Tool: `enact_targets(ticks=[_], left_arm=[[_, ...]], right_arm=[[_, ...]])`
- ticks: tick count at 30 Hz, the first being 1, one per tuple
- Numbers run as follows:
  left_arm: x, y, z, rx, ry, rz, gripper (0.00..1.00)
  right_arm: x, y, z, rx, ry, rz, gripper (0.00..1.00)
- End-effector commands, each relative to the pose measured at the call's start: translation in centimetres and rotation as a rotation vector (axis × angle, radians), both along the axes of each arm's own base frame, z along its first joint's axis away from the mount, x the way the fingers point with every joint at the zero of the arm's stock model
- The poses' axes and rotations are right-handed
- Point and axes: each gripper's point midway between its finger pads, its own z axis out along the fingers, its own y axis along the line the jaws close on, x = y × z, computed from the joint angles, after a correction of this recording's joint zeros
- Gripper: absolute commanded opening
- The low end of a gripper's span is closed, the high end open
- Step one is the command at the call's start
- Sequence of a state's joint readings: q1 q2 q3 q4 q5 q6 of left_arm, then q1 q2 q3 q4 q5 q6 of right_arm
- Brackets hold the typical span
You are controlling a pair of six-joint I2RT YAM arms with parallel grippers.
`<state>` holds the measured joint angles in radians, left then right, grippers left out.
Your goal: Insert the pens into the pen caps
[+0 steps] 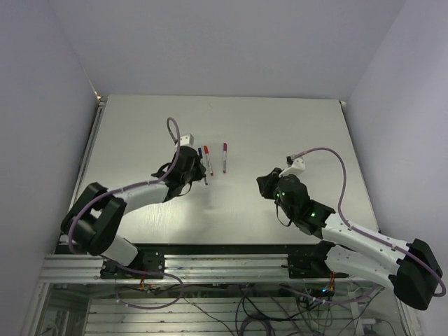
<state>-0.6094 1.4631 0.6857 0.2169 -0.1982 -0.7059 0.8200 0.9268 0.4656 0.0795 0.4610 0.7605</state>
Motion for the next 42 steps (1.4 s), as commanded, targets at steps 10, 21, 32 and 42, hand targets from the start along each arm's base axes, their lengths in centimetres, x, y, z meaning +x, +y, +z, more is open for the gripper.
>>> enact_targets(ticks=[10, 21, 32, 42], left_arm=[[5.1, 0.2, -2.2, 0.107, 0.066, 0.075, 0.12], [6.1, 1.3, -4.0, 0.157, 0.114, 0.148, 0.16], [5.6, 1.4, -5.2, 0.146, 0.151, 0.164, 0.31], [6.2, 1.4, -0.9, 0.123, 0.081, 0.163, 0.31]], right_arm=[[-0.3, -1.1, -0.8, -0.003, 0.024, -0.049, 0.1], [-0.4, -1.0, -1.1, -0.003, 0.034, -0.042, 0.1], [-0.4, -0.7, -1.4, 0.001, 0.041, -0.034, 0.1], [-0.4, -0.8, -1.2, 0.003, 0.032, -0.039, 0.1]])
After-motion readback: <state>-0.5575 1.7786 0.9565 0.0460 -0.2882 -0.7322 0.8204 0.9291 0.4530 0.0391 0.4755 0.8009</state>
